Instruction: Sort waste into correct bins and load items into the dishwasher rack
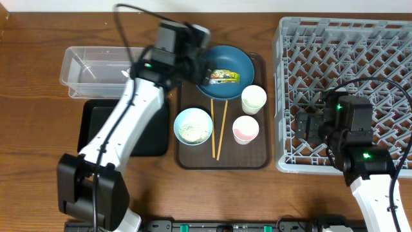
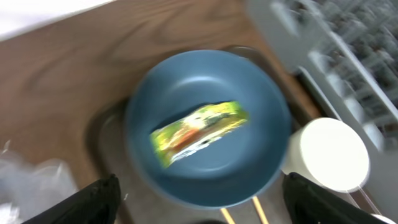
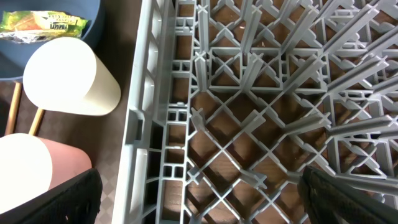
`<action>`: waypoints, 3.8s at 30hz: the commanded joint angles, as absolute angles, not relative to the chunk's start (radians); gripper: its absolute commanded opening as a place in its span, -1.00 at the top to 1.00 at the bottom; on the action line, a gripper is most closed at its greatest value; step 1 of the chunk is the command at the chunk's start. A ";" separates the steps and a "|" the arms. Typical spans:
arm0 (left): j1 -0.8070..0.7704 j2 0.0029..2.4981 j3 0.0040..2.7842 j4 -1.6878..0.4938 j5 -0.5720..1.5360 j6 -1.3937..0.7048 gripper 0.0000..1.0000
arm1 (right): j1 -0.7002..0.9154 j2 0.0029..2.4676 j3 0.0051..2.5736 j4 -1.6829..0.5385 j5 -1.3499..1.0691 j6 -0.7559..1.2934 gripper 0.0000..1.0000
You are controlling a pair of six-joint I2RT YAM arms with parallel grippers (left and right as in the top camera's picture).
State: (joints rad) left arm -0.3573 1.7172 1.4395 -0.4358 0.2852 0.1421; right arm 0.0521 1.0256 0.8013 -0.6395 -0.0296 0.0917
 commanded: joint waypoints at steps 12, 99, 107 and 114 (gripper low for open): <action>-0.445 1.948 1.453 -0.272 0.276 -0.694 -0.71 | 0.059 1.024 0.822 -0.640 -0.034 0.100 -0.98; -0.421 2.170 1.453 -0.063 0.108 -1.259 0.11 | 0.059 1.024 0.822 -0.647 -0.034 0.100 -0.98; -0.421 2.170 1.451 -0.067 0.092 -1.262 0.10 | 0.059 1.024 0.822 -0.647 -0.035 0.100 -0.99; -0.421 2.170 1.449 -0.103 0.054 -1.262 0.11 | 0.059 1.024 0.822 -0.647 -0.035 0.100 -0.98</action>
State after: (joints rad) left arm -0.4263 2.1540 1.4406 -0.0868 0.0956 -1.2575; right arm 0.0521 1.0256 0.8013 -0.6464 -0.0299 0.0917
